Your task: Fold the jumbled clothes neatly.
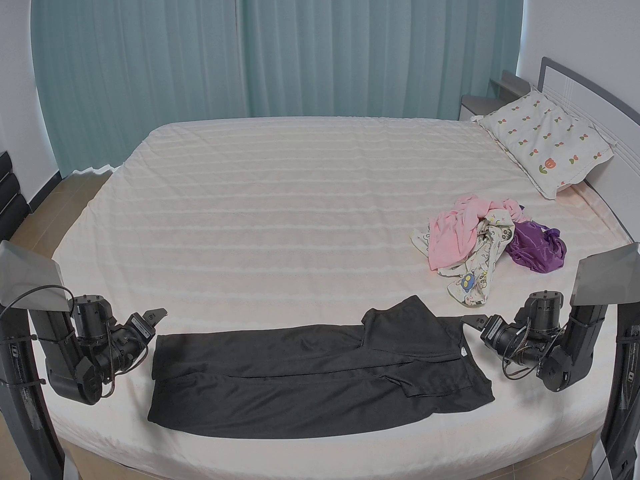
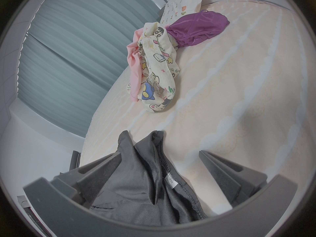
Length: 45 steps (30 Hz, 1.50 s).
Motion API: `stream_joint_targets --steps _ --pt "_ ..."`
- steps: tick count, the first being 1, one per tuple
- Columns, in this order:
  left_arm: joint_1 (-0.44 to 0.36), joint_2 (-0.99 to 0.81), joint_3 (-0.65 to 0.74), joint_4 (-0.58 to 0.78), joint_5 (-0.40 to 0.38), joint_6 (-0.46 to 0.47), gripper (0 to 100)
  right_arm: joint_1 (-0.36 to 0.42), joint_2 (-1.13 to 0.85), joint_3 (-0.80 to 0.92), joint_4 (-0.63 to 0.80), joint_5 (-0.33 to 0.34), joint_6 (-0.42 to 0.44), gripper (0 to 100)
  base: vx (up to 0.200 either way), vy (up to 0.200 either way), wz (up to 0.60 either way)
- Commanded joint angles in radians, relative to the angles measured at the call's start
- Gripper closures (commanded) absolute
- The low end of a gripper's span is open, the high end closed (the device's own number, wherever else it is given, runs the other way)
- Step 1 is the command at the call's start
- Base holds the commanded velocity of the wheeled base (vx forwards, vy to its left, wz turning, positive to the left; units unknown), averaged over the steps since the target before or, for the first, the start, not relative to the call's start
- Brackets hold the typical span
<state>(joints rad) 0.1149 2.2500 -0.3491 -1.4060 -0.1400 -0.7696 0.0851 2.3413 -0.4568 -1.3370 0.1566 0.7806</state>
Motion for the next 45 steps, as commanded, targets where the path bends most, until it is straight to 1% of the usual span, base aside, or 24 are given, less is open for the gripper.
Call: stream_joint_targets --steps 1,3,4,5,6,7,8,18,19,24,26,27,28,29,30,33,37,44,45 --pt "-0.011 0.031 -0.116 0.101 -0.058 0.047 0 0.001 0.006 -0.011 -0.001 0.001 0.000 0 0.000 0.000 0.00" --pt "-0.009 0.034 -0.168 0.170 -0.085 0.075 0 0.005 0.013 -0.011 -0.001 0.001 0.000 0 0.000 0.000 0.00" --pt "-0.008 0.036 -0.175 0.182 -0.090 0.078 0 0.005 0.015 -0.011 -0.001 0.001 0.000 0 0.000 0.000 0.00" --pt "-0.008 0.040 -0.194 0.217 -0.105 0.102 0 0.007 0.015 -0.011 -0.001 0.001 0.000 0 0.000 0.000 0.00" --pt "-0.008 0.040 -0.195 0.232 -0.116 0.122 0 0.007 0.015 -0.011 -0.001 0.001 0.000 0 0.000 0.000 0.00" --pt "-0.008 0.040 -0.195 0.232 -0.116 0.122 0 0.007 0.015 -0.011 -0.001 0.001 0.000 0 0.000 0.000 0.00" --pt "-0.006 0.049 -0.198 0.249 -0.133 0.161 0 0.005 0.016 -0.013 -0.001 0.001 0.000 0 0.000 0.000 0.00" --pt "0.012 0.094 -0.206 0.242 -0.138 0.194 0 0.010 0.012 -0.023 0.002 0.001 -0.001 0 0.000 0.000 0.00" --pt "0.012 0.094 -0.206 0.242 -0.138 0.194 100 0.010 0.010 -0.023 0.002 0.001 -0.001 0 0.000 0.000 0.00" --pt "0.020 0.095 -0.202 0.240 -0.135 0.190 100 0.021 -0.030 -0.062 0.013 0.009 -0.001 0 0.000 0.000 0.00" --pt "0.023 0.095 -0.205 0.239 -0.128 0.185 100 0.028 -0.036 -0.095 0.035 0.011 -0.003 0 0.000 0.000 0.00" --pt "0.025 0.094 -0.202 0.239 -0.128 0.181 100 0.038 -0.048 -0.122 0.073 0.012 -0.008 0 0.000 0.000 0.00" --pt "0.023 0.092 -0.202 0.239 -0.127 0.171 100 0.038 -0.048 -0.122 0.073 0.012 -0.008 0 0.000 0.000 0.00" --pt "0.023 0.092 -0.202 0.239 -0.127 0.162 100 0.045 -0.065 -0.174 0.177 0.012 -0.035 0 0.000 0.000 0.00" --pt "0.025 0.091 -0.202 0.237 -0.127 0.150 100 0.047 -0.066 -0.201 0.245 0.014 -0.055 0 0.000 0.000 0.00" --pt "0.025 0.089 -0.202 0.239 -0.125 0.128 100 0.051 -0.051 -0.250 0.328 0.018 -0.063 0 0.000 0.000 0.00" --pt "0.025 0.092 -0.198 0.239 -0.125 0.127 100 0.051 0.015 -0.301 0.329 0.023 -0.063 0 0.000 0.000 0.00" --pt "0.025 0.094 -0.197 0.237 -0.125 0.127 100 0.050 0.049 -0.339 0.335 0.027 -0.061 0 0.000 0.000 0.00" --pt "0.025 0.095 -0.195 0.239 -0.125 0.127 100 0.050 0.053 -0.345 0.338 0.037 -0.061 100 0.000 0.000 0.00"
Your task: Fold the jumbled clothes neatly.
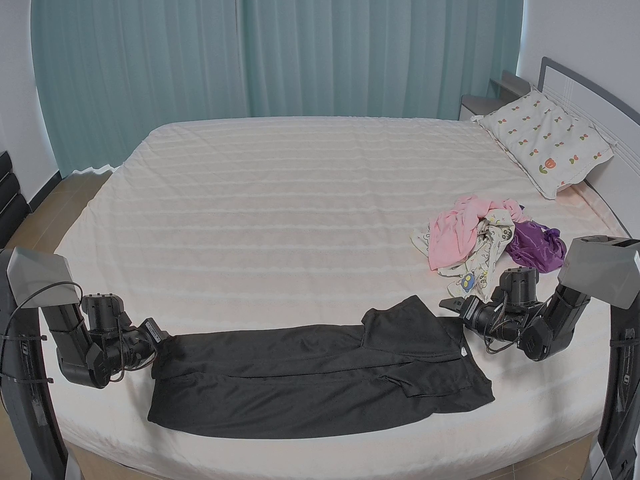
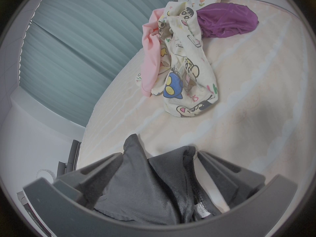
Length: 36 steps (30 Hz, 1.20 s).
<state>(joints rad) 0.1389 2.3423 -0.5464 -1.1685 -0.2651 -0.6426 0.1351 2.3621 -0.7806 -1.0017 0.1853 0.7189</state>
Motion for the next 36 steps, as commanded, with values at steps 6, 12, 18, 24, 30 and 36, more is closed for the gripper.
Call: stream_joint_targets --steps 6,12,18,24,30,36 --pt "0.004 0.002 0.002 0.001 0.001 0.000 100 -0.006 0.051 -0.026 0.002 0.017 0.001 100 0.000 0.000 0.00" --pt "0.011 0.002 0.003 0.000 0.014 -0.003 100 -0.032 0.049 -0.063 -0.012 0.019 0.008 100 0.000 0.000 0.00" --pt "0.018 0.011 0.002 0.000 0.050 -0.005 100 -0.049 0.051 -0.074 -0.083 0.019 0.083 100 0.000 0.000 0.00" --pt "0.019 0.011 0.006 0.000 0.052 -0.005 100 -0.055 0.066 -0.066 -0.137 0.031 0.091 100 0.000 0.000 0.00" --pt "0.028 0.011 -0.003 0.000 0.052 -0.032 100 -0.055 0.086 -0.060 -0.150 0.033 0.089 100 0.000 0.000 0.00" --pt "0.027 0.008 -0.003 0.000 0.052 -0.054 100 -0.069 0.095 -0.065 -0.155 0.034 0.089 100 0.000 0.000 0.00"
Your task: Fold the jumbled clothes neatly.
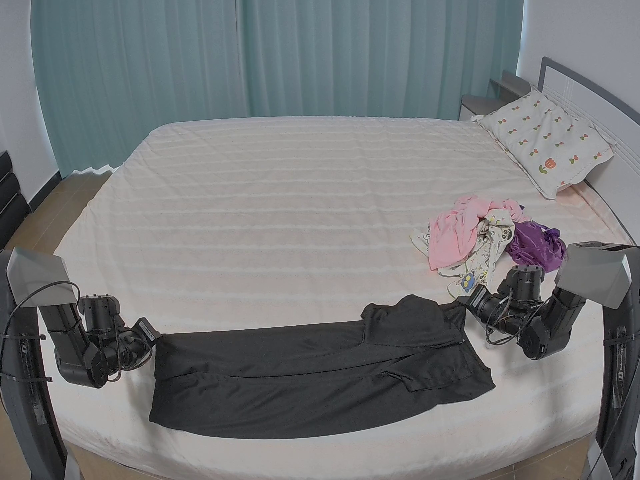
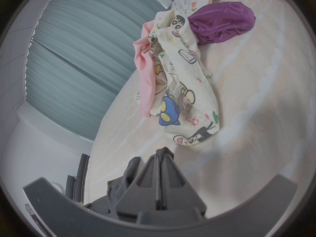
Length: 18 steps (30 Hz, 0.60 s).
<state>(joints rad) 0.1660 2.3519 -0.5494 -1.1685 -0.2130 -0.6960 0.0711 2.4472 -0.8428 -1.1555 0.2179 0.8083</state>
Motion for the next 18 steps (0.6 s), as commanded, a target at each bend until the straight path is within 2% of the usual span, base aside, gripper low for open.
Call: stream_joint_targets --steps 1,2,3,9,10,14,18 --pt "0.000 0.000 0.002 0.000 0.000 0.001 100 -0.005 0.012 -0.004 -0.003 0.001 0.000 100 0.000 0.000 0.00" --pt "0.000 0.000 0.002 0.000 0.000 0.001 100 -0.005 0.013 -0.004 -0.003 0.001 0.000 100 0.000 0.000 0.00" --pt "0.000 0.000 0.005 0.000 -0.002 0.001 100 -0.005 0.016 -0.006 -0.003 0.009 0.000 0 0.000 0.000 0.00" --pt "0.000 0.001 0.008 0.001 -0.002 0.001 100 -0.005 0.006 0.004 -0.018 0.014 0.003 0 0.000 0.000 0.00" --pt "0.000 0.001 0.008 0.001 -0.002 0.001 0 -0.005 0.004 0.005 -0.021 0.014 0.005 0 0.000 0.000 0.00" --pt "0.000 0.001 0.005 0.000 -0.003 -0.002 0 -0.002 -0.045 0.071 -0.058 0.023 0.051 0 0.000 0.000 0.00" --pt "0.001 -0.005 0.006 0.000 -0.005 -0.005 0 0.013 -0.074 0.116 -0.061 0.038 0.054 0 0.000 0.000 0.00"
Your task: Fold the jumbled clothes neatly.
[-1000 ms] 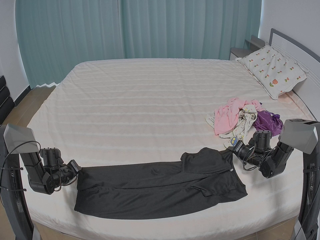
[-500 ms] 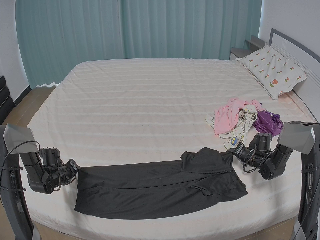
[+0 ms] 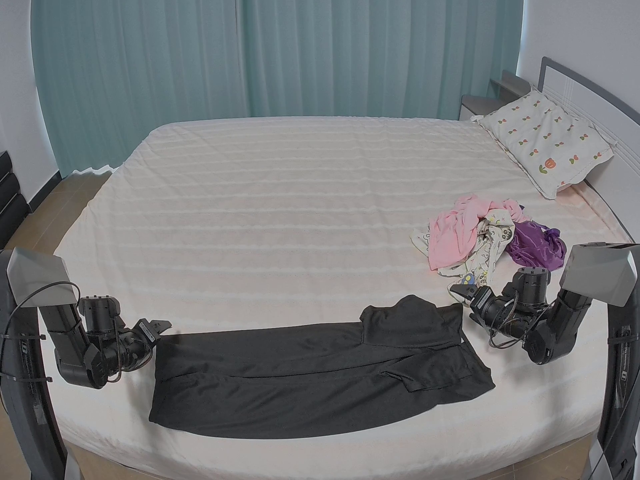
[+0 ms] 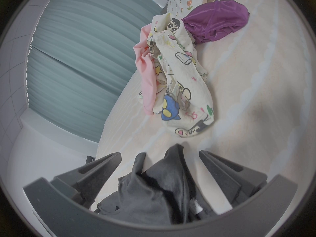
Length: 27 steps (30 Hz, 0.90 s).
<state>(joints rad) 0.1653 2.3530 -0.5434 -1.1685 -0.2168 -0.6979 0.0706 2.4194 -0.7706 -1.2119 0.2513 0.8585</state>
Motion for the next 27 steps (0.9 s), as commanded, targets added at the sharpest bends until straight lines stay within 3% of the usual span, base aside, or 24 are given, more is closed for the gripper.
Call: stream_joint_targets --steps 1,10,14,18,27 --pt "0.002 -0.006 0.000 0.000 -0.001 -0.003 0 0.014 -0.046 0.044 -0.005 0.005 0.004 0 0.000 0.000 0.00" --pt "0.019 -0.029 -0.010 0.000 -0.010 -0.049 0 0.060 -0.111 0.111 -0.051 0.000 -0.064 0 0.000 0.000 0.00" --pt "0.025 -0.034 -0.010 -0.002 -0.015 -0.065 0 0.130 -0.086 0.122 -0.078 0.008 -0.176 0 0.000 0.000 0.00" --pt "0.023 -0.032 -0.004 -0.002 -0.015 -0.061 0 0.136 -0.043 0.071 -0.017 0.010 -0.288 0 0.000 0.000 0.00" --pt "0.023 -0.031 -0.006 -0.002 -0.015 -0.061 0 0.149 0.009 0.013 0.045 0.011 -0.381 0 0.000 0.000 0.00"
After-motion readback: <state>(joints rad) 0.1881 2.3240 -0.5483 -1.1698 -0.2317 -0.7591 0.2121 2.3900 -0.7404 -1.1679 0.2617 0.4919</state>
